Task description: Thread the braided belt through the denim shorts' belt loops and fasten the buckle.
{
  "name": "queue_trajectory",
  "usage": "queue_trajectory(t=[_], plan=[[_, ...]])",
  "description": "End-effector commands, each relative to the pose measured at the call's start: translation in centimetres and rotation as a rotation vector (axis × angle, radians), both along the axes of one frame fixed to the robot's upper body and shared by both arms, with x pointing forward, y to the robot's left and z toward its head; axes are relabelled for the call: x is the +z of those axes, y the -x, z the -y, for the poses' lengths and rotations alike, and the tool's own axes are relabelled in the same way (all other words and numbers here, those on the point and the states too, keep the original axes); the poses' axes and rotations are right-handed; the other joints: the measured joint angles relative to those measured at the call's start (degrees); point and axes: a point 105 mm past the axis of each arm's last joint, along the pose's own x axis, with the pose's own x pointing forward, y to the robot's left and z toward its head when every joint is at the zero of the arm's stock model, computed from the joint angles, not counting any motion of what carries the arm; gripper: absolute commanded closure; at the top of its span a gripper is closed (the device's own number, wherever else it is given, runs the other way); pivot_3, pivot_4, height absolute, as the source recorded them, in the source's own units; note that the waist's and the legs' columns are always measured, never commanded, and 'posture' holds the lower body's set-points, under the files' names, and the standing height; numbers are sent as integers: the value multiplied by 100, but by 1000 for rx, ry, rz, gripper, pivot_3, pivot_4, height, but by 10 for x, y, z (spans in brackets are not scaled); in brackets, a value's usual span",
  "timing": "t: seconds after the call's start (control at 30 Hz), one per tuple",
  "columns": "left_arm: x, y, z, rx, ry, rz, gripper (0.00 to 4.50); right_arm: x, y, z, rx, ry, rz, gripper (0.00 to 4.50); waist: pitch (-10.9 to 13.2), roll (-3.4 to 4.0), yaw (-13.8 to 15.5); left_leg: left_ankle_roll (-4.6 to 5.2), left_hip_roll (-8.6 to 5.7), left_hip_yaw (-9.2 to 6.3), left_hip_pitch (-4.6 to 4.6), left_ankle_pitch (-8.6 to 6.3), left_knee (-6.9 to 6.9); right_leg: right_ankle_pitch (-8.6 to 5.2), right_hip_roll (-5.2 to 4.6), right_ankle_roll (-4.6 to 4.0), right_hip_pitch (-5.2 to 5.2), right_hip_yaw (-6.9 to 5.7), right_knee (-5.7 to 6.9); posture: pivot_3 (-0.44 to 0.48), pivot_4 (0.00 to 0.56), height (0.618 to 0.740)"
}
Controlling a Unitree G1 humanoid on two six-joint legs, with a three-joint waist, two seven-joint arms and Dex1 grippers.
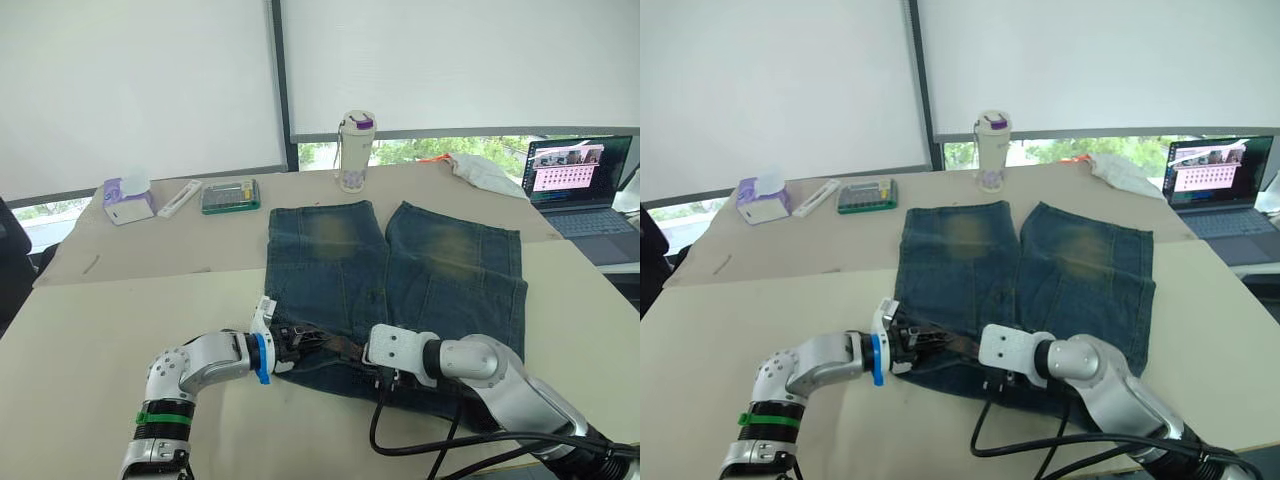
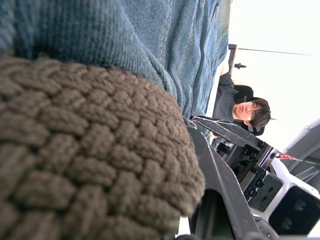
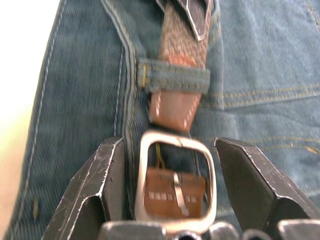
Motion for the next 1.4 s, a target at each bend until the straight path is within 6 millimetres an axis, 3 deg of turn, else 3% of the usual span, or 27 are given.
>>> queue_trajectory(t=[0.03, 0.27, 0.43, 0.63, 1.03, 1.13, 1.33, 1.4], plan=[[0, 3, 3, -24, 17, -9, 4500, 27, -1, -6, -12, -116, 43, 1442, 0, 0, 0, 0, 0, 0, -1, 0, 0, 0, 1, 0, 0, 0, 0, 0, 150, 740], [5, -1, 3, -3, 25, 0, 4500, 49, 16, -11, 18, -262, -70, 1442, 0, 1, -6, 0, 1, -8, -6, 0, 0, 0, 2, -1, -3, -5, 0, 0, 150, 740], [7, -2, 6, 3, 29, 4, 4500, 33, -5, 4, -35, -97, 43, 1442, 0, 0, -2, 0, -2, -10, -8, 0, 0, 0, -2, 0, -3, -9, -1, 0, 150, 740], [9, -4, 7, 11, 34, 5, 4500, 13, -3, 0, 21, -13, 45, 1442, 2, -3, -18, -6, -1, -13, -11, 4, 0, 0, -1, -1, -7, -14, 0, 0, 150, 740], [9, -4, 7, 14, 30, 4, 4500, 17, -13, -5, -27, -18, 124, 1442, 3, -4, -19, -9, -2, -27, -17, 5, 2, 0, -2, -1, -6, -27, -1, 0, 150, 740], [10, -5, 7, 14, 32, 5, 4500, 16, -12, -3, -35, -14, 113, 2218, 3, -4, -20, -10, -2, -30, -17, 6, 2, 0, -2, -1, -6, -30, -1, 0, 150, 740], [11, -5, 7, 11, 33, 7, 4500, 16, -7, -3, -50, -8, 101, 4290, 4, -5, -37, -12, -1, -34, -20, 6, 2, 0, -2, -1, -8, -35, -1, 0, 150, 740], [11, -6, 6, 10, 32, 7, 4500, 18, -7, -2, -52, -4, 105, 4481, 4, -6, -37, -13, -1, -36, -20, 7, 1, 0, -1, -1, -8, -36, -1, 0, 150, 740]])
